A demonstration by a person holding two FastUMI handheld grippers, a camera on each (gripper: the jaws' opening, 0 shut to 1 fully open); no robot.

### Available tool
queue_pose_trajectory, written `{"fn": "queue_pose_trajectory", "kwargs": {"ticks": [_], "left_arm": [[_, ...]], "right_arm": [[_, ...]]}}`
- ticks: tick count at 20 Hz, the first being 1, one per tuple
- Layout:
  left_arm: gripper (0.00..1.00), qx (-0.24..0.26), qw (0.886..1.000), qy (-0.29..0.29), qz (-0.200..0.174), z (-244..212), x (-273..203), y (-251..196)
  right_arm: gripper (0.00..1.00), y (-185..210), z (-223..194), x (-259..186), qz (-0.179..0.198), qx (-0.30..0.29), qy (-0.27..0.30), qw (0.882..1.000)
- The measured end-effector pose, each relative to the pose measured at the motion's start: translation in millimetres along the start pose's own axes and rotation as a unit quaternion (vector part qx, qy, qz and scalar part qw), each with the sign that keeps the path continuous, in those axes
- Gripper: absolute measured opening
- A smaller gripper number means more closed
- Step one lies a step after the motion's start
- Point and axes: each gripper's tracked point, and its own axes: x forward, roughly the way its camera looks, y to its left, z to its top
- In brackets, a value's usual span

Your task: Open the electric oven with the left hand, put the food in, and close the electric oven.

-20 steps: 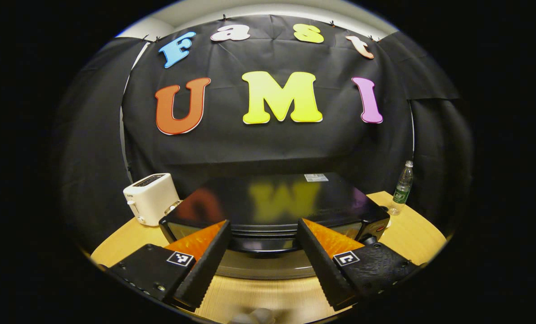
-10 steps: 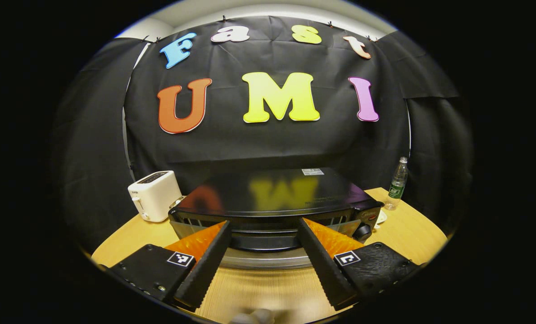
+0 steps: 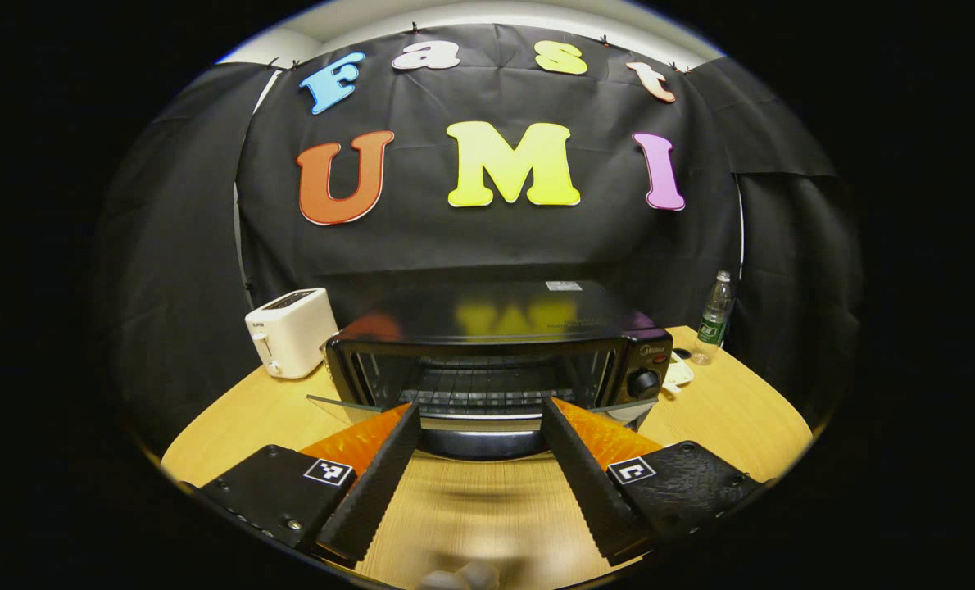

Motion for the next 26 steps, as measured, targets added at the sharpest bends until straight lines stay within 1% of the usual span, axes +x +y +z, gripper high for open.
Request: {"fn": "queue_pose_trajectory", "kwargs": {"ticks": [6, 10, 13, 19, 20, 23, 24, 26], "left_arm": [[0.98, -0.001, 1.000, 0.019, -0.003, -27.4, -18.0, -0.6], [0.98, 0.001, 0.999, 0.045, 0.000, -49.8, -25.6, -0.4], [0.98, -0.002, 0.998, 0.065, -0.005, -66.3, -31.3, -0.3], [0.98, -0.026, 0.991, 0.128, -0.009, -104.9, -38.5, -1.8], [0.98, -0.025, 0.991, 0.133, -0.010, -108.3, -37.9, -3.1], [0.97, 0.000, 0.989, 0.146, -0.009, -124.4, -35.8, -2.1], [0.97, 0.001, 0.987, 0.157, -0.009, -131.6, -34.0, -1.5], [0.96, -0.014, 0.983, 0.182, -0.011, -144.0, -27.1, -2.6]], "right_arm": [[1.00, 3.8, -8.6, -6.8, 0.007, 0.001, 0.005, 1.000], [1.00, 3.4, -15.2, -11.3, 0.007, 0.002, 0.012, 1.000], [1.00, 4.1, -19.5, -12.4, 0.009, 0.004, 0.016, 1.000], [1.00, 5.4, -22.8, -13.6, 0.011, 0.009, 0.018, 1.000], [1.00, 5.7, -24.1, -13.9, 0.011, 0.009, 0.018, 1.000], [1.00, 3.7, -27.1, -12.7, 0.009, 0.008, 0.021, 1.000], [1.00, 3.6, -30.0, -12.8, 0.010, 0.011, 0.024, 1.000], [1.00, 4.0, -32.9, -11.9, 0.009, 0.011, 0.028, 0.999]]}}
